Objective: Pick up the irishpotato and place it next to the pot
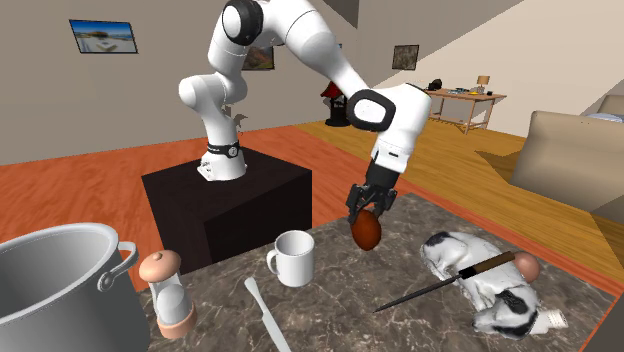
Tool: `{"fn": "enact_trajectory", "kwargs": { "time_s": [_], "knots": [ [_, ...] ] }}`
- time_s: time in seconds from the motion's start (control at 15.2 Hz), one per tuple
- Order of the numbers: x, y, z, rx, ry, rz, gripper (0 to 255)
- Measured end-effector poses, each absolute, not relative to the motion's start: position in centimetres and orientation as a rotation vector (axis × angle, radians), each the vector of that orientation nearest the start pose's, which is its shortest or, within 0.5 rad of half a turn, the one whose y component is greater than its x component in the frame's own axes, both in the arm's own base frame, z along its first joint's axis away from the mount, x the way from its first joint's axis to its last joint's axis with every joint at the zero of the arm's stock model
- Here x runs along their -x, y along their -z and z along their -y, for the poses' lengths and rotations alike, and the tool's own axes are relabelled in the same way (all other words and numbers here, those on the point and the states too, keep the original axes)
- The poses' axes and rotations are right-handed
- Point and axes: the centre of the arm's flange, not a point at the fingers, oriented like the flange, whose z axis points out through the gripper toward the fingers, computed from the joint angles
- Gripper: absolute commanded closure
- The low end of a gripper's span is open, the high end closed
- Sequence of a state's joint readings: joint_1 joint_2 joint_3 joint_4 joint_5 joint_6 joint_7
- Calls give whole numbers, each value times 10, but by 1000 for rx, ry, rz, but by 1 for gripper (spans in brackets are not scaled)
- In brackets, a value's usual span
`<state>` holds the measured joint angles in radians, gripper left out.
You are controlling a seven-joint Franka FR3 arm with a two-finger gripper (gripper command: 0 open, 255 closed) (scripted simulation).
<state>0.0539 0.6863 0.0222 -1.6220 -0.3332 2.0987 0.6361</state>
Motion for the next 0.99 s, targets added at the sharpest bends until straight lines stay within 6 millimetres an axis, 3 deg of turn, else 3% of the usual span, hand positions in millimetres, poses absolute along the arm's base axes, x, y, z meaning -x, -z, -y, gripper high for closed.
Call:
{"fn": "enact_trajectory", "kwargs": {
  "time_s": [0.99],
  "knots": [
    [-669, -285, -34, 3390, -182, -625, 255]
  ]
}}
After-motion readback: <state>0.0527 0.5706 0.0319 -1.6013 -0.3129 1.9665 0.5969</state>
